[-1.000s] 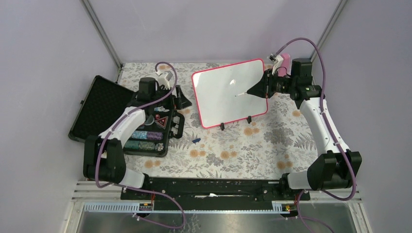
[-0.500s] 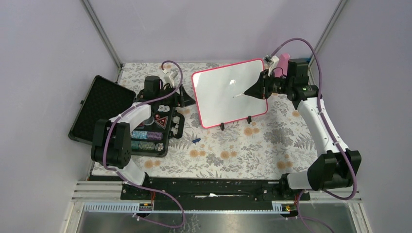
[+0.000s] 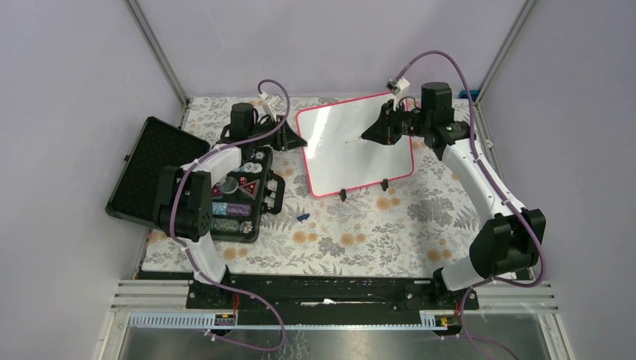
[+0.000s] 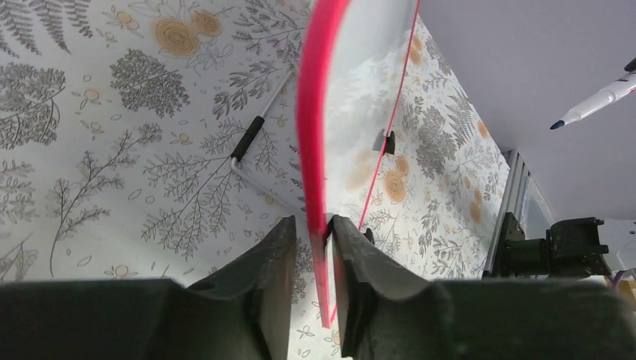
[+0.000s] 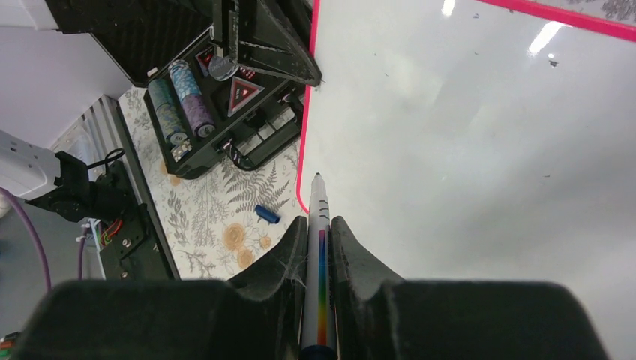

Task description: Write a sentence on the whiteboard

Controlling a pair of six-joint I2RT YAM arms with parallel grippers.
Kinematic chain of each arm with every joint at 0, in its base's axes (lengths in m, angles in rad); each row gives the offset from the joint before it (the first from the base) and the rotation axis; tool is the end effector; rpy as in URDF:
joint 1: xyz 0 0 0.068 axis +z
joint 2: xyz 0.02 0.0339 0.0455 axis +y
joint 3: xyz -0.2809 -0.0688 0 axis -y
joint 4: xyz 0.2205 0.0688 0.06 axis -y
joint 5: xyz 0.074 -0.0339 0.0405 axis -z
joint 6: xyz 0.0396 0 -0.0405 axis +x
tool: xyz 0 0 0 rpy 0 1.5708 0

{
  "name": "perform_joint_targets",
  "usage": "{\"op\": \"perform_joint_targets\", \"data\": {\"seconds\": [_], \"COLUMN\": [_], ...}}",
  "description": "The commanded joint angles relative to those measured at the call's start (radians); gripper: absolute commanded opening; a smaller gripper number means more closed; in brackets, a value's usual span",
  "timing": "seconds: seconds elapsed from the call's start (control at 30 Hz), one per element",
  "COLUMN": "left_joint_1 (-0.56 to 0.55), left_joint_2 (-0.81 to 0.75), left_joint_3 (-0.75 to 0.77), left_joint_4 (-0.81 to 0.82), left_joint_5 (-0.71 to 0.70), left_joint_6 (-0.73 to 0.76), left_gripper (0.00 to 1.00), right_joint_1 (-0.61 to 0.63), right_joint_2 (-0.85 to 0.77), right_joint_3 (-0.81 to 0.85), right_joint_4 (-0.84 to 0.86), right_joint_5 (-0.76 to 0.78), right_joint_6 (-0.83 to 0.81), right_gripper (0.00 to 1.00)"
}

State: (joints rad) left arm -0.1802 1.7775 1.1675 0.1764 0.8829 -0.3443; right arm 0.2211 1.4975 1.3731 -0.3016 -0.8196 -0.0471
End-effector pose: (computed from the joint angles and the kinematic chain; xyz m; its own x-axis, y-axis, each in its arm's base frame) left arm 0.3710 -0.0987 0.2696 -0.6603 -0.0975 -0.7446 0.6169 0.4951 -0.6118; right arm 0.3036 0.0979 0.3841 -0.3651 -0.1150 -0.9238 -0.8171 0.5151 0.2588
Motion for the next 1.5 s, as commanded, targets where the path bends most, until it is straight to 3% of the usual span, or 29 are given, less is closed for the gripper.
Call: {"op": "perform_joint_targets", "data": {"seconds": [0.0,0.23,0.4,0.6,1.07,1.47], "left_joint_1": [-0.002,-0.002,-0.002,-0.002,-0.002,-0.003], "left_joint_2": [0.054,0.136,0.126,0.188,0.200,0.217], "left_joint_3": [0.097,0.200,0.199,0.268,0.279,0.291], "left_joint_4": [0.032,0.010,-0.019,-0.170,-0.160,-0.162], "left_joint_5": [0.041,0.127,0.165,0.260,0.278,0.274], "left_joint_6": [0.039,0.070,0.142,0.271,0.245,0.235], "left_gripper": [0.22,0.00,0.00,0.00,0.00,0.00], "right_joint_1": [0.024,0.074,0.091,0.137,0.186,0.211], "right_joint_2": [0.012,0.061,0.112,0.161,0.306,0.421], "right_joint_3": [0.060,0.123,0.197,0.195,0.340,0.515], "right_joint_4": [0.069,0.093,0.085,0.192,0.203,0.106], "right_joint_5": [0.017,0.089,0.114,0.130,0.122,0.152], "right_joint_6": [-0.006,-0.062,-0.089,-0.109,-0.116,-0.146], "right_gripper": [0.00,0.00,0.00,0.00,0.00,0.00]}}
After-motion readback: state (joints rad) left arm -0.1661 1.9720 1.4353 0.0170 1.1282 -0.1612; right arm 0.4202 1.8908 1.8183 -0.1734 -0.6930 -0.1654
